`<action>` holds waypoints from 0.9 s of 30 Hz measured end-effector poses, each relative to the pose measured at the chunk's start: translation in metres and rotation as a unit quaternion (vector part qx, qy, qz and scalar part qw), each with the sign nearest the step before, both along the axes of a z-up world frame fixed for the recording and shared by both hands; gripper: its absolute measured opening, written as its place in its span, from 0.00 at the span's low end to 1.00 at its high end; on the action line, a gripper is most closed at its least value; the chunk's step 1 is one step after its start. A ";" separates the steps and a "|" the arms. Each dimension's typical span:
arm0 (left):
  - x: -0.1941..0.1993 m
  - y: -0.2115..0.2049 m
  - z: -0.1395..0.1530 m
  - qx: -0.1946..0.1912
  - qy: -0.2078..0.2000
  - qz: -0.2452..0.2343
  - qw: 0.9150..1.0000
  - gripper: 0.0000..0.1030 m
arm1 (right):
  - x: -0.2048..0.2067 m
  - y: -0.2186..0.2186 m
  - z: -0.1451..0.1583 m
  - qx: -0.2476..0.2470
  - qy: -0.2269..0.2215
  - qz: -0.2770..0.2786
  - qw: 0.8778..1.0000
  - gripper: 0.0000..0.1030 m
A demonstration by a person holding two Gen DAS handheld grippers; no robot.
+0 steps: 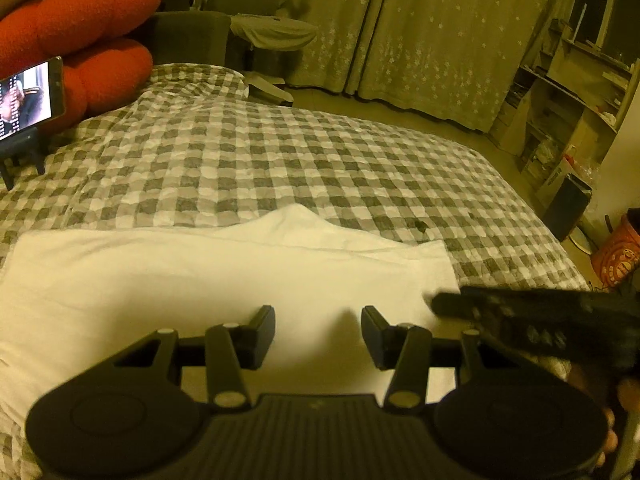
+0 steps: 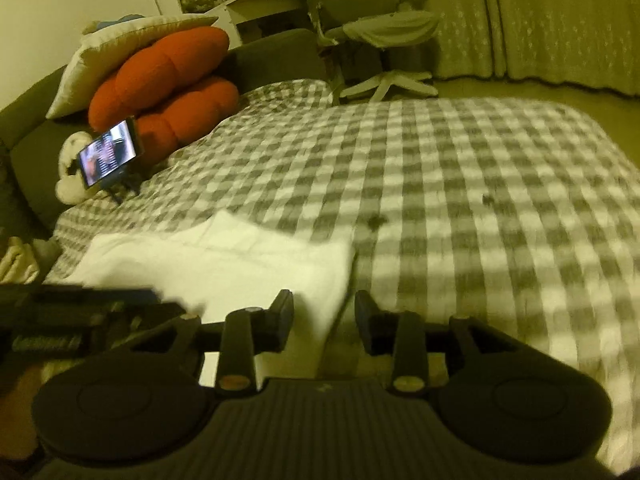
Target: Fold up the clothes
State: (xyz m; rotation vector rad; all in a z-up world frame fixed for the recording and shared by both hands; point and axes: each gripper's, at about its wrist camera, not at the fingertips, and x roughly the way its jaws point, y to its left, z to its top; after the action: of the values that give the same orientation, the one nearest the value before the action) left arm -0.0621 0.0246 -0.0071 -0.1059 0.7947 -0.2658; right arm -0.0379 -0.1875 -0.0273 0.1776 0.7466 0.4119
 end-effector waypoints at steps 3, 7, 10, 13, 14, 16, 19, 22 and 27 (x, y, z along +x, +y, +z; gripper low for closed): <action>0.000 0.000 -0.001 0.002 0.001 -0.001 1.000 0.48 | -0.012 -0.002 0.000 0.017 0.015 0.007 1.000 0.37; 0.000 -0.001 -0.001 0.004 0.000 -0.001 1.000 0.48 | -0.023 -0.018 -0.002 0.081 0.049 -0.008 0.995 0.37; 0.002 -0.001 -0.003 0.006 0.001 0.001 1.000 0.48 | -0.036 -0.020 -0.003 0.098 0.056 -0.004 0.994 0.37; 0.002 -0.001 -0.004 0.008 0.001 0.002 1.000 0.48 | -0.048 -0.018 -0.003 0.105 0.058 0.004 0.993 0.37; 0.002 -0.001 -0.005 0.009 0.000 0.002 1.000 0.48 | -0.050 -0.017 -0.003 0.106 0.059 0.006 0.993 0.36; 0.002 -0.002 -0.005 0.010 -0.001 0.002 1.000 0.48 | -0.052 -0.015 -0.005 0.110 0.065 0.008 0.992 0.29; 0.002 -0.001 -0.005 0.012 -0.001 0.003 1.000 0.48 | -0.051 -0.017 -0.008 0.133 0.080 0.007 0.988 0.27; 0.002 -0.003 -0.005 0.017 -0.004 0.003 1.000 0.48 | -0.053 -0.019 -0.010 0.143 0.083 0.006 0.986 0.26; 0.003 -0.002 -0.005 0.016 -0.003 0.002 1.000 0.48 | -0.058 -0.018 -0.011 0.145 0.079 0.005 0.986 0.16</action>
State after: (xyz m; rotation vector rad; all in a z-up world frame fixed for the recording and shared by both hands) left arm -0.0592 0.0227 -0.0120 -0.0770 0.7923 -0.2496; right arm -0.0957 -0.2052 -0.0381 0.4849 0.8409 0.5204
